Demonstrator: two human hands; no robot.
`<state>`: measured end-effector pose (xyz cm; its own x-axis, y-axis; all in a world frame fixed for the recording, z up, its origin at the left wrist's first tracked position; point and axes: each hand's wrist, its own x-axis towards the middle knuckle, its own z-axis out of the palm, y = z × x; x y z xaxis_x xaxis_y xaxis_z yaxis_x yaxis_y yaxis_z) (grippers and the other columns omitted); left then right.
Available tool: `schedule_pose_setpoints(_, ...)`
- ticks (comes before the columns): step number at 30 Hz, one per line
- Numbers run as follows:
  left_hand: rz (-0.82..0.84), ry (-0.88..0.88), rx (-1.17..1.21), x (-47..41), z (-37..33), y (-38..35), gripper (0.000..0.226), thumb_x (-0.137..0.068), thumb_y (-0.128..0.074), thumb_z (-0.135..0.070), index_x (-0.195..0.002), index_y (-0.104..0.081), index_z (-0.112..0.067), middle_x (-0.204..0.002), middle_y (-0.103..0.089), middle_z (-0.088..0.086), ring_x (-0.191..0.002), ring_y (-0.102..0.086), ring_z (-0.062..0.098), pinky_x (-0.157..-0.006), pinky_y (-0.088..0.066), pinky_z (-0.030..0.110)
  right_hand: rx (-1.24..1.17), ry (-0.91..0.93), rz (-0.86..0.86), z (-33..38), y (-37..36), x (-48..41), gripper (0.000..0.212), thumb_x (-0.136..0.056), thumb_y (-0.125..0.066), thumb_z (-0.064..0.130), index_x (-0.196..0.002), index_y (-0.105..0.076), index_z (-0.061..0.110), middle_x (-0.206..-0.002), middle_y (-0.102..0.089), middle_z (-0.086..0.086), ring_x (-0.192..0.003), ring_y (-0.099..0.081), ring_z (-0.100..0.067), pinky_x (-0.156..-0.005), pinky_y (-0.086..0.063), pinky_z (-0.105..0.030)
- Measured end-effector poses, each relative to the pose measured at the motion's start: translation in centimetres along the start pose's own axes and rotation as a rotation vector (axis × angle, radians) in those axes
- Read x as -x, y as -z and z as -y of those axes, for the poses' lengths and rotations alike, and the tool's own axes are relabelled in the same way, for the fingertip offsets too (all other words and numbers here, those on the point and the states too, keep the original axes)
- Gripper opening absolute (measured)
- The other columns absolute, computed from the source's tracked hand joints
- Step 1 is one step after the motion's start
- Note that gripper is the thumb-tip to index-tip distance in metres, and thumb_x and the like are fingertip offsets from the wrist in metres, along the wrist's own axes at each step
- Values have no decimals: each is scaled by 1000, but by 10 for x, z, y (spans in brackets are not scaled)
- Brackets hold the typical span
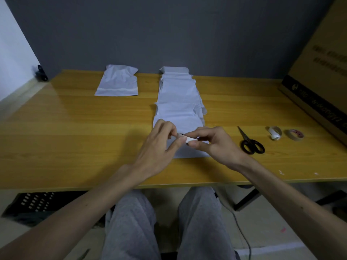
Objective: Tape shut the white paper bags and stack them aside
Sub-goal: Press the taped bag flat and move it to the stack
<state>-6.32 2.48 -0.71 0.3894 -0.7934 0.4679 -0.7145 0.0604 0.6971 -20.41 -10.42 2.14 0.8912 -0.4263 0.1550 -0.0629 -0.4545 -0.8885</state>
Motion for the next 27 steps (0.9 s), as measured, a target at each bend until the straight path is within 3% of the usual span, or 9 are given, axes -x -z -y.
schedule_pose_setpoints(3, 21, -55, -107, -1, 0, -3, 24, -99, -39, -39, -84, -39, -20, -85, -41, -5, -77, -41, 14, -68, -40, 37, 74, 61, -13, 1, -3, -1, 26, -86, -67, 6, -105, -70, 24, -83, -65, 10, -84, -56, -4, -79, -41, -14)
schedule_pose_setpoints(6, 6, -149, -193, -2, 0, -6, 21, -100, -30, -32, -84, -36, -21, -84, -41, -5, -76, -40, 16, -66, -38, 37, 101, 93, -41, 0, -4, -1, 30, -86, -67, 5, -105, -68, 28, -84, -64, 9, -84, -55, -4, -78, -39, -12)
schedule_pose_setpoints(10, -35, -276, -416, -4, 2, -8, 22, -101, -29, -18, -86, -45, -13, -82, -42, 2, -72, -39, 19, -64, -36, 34, 147, 97, -81, -3, -6, -2, 31, -86, -67, 6, -105, -68, 31, -86, -65, 2, -87, -54, -10, -79, -36, -13)
schedule_pose_setpoints(14, -48, -301, -513, -7, 6, -12, 21, -98, -33, -13, -84, -49, -9, -80, -47, 7, -70, -43, 22, -64, -35, 34, 187, 85, -115, -4, -10, -2, 29, -86, -67, 7, -107, -71, 27, -85, -64, 5, -89, -54, -13, -80, -39, -18)
schedule_pose_setpoints(18, -70, -253, -316, -8, 6, -13, 20, -97, -36, -15, -82, -46, -9, -79, -42, 0, -72, -35, 12, -65, -30, 24, 208, 87, -129, -3, -12, -4, 27, -86, -67, 7, -111, -71, 18, -82, -61, 10, -84, -52, -5, -78, -38, -15)
schedule_pose_setpoints(24, -112, -228, -199, -3, 12, -15, 19, -97, -39, -11, -81, -47, -5, -80, -39, -3, -71, -30, 5, -65, -25, 18, 167, 84, -119, -4, -14, -3, 26, -86, -68, 9, -110, -72, 20, -83, -63, 11, -88, -56, -13, -81, -42, -22)
schedule_pose_setpoints(27, -117, -159, -121, 0, 11, -16, 17, -98, -40, -11, -81, -43, -12, -74, -36, -10, -65, -31, 4, -61, -25, 15, 160, 84, -116, -4, -15, -3, 25, -86, -69, 10, -109, -72, 20, -84, -64, 10, -88, -57, -12, -82, -44, -25)
